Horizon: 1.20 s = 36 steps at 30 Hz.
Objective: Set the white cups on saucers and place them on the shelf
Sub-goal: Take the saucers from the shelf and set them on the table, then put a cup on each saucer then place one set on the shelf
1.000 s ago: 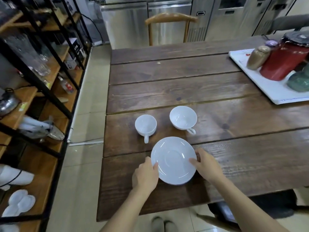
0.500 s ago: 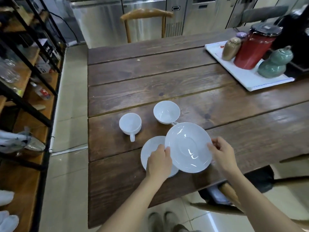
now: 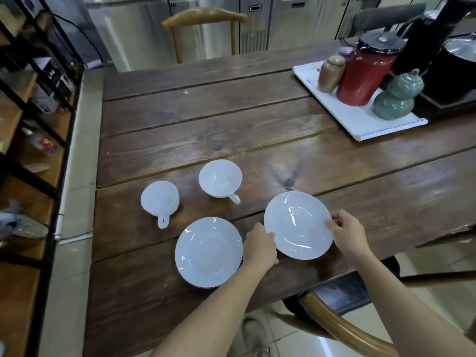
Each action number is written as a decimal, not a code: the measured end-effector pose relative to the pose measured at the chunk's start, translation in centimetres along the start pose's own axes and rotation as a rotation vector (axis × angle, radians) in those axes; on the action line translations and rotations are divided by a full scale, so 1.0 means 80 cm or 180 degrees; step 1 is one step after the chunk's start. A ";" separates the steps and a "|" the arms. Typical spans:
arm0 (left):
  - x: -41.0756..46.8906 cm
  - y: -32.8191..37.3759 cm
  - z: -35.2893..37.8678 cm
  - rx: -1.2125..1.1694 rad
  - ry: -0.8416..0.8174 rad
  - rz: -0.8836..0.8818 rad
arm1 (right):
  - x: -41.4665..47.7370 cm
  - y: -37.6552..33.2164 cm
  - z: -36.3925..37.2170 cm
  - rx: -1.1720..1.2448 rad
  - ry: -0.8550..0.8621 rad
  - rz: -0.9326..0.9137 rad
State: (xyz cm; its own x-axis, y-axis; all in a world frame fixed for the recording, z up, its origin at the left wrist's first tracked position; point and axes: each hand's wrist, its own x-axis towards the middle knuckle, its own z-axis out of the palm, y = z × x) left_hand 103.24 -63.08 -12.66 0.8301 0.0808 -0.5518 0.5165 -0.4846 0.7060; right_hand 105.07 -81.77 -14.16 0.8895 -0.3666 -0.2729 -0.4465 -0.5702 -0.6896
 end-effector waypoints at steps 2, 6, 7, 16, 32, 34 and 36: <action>0.002 0.001 0.006 0.0052 0.0016 -0.0038 | 0.006 0.004 -0.002 0.0025 -0.0053 0.0008; 0.003 -0.001 0.012 0.0030 0.0086 -0.0095 | 0.015 0.008 -0.002 0.0030 -0.0146 -0.0045; 0.004 -0.002 0.013 0.0015 0.0124 -0.0120 | 0.017 0.009 -0.001 -0.0002 -0.0178 -0.0057; 0.005 -0.006 0.019 0.0047 0.0217 -0.0196 | 0.018 0.012 -0.001 -0.0239 -0.0364 -0.0157; -0.003 -0.049 -0.200 -0.0608 0.3142 0.0234 | -0.004 -0.153 0.058 0.0128 -0.0286 -0.1660; 0.009 -0.074 -0.229 -0.0583 0.3092 -0.0137 | -0.016 -0.191 0.099 0.0031 -0.0884 -0.1865; 0.019 -0.095 -0.248 -0.0507 0.2757 -0.0513 | -0.026 -0.222 0.142 -0.0223 -0.1539 -0.1802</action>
State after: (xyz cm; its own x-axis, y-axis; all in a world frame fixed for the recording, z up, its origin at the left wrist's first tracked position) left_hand 104.77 -42.02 -10.09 0.5792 0.7980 -0.1663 0.6101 -0.2892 0.7376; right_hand 112.24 -62.56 -8.99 0.9214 0.3519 -0.1646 0.1015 -0.6272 -0.7722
